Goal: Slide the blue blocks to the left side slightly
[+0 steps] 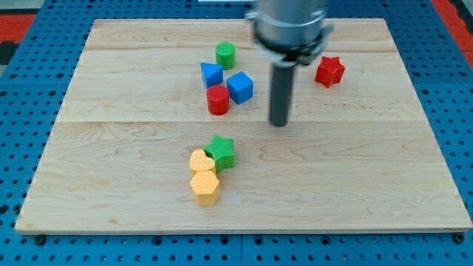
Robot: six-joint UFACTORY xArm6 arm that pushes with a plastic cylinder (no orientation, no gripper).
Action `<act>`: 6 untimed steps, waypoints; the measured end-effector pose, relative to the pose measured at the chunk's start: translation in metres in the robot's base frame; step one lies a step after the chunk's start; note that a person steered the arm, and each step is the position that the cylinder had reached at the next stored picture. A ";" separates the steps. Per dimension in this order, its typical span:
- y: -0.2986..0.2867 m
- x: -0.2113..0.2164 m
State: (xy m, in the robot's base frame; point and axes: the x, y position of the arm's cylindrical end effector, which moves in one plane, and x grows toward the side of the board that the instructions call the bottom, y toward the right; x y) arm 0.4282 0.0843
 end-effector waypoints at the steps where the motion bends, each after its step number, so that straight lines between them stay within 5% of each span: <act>1: -0.032 -0.046; 2: -0.115 -0.078; 4: -0.169 -0.091; 5: -0.094 -0.036; 6: -0.083 0.021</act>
